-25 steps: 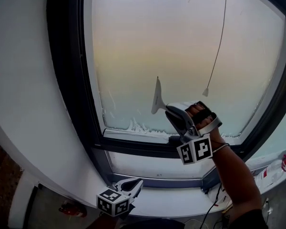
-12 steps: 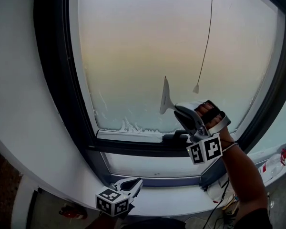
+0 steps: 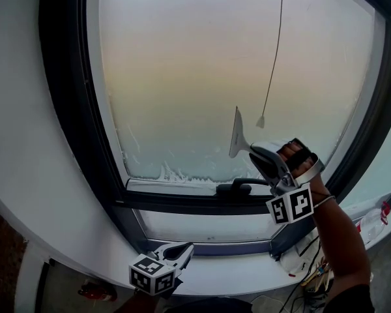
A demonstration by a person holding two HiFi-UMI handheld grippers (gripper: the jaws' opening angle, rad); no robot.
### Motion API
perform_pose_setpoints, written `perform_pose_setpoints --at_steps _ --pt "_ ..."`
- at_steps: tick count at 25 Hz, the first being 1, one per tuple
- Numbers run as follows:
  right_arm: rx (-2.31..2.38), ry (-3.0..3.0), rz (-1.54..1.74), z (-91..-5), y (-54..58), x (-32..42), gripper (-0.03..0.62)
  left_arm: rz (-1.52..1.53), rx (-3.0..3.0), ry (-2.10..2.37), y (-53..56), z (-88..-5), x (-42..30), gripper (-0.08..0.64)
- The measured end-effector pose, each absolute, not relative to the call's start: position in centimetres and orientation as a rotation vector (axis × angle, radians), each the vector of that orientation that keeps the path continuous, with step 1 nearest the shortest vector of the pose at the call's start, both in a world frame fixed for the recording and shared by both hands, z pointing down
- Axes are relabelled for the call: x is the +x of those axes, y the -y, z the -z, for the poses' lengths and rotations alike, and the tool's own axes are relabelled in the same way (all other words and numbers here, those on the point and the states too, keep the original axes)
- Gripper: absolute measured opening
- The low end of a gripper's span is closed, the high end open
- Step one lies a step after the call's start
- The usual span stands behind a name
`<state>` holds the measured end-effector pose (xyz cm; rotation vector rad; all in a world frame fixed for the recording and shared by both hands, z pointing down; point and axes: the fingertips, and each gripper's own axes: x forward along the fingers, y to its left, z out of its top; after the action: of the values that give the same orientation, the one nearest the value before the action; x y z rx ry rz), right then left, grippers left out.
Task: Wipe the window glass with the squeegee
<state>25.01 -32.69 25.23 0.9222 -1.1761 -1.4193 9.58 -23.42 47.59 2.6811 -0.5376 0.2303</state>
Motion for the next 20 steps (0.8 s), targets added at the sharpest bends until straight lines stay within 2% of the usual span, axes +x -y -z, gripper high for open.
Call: perform_pose_setpoints --at_steps 20 --pt "0.971 1.143 1.370 -25.5 31.8 27.1 0.094 -0.205 2.703 0.514 23.5 -47.3 9.8 0.000"
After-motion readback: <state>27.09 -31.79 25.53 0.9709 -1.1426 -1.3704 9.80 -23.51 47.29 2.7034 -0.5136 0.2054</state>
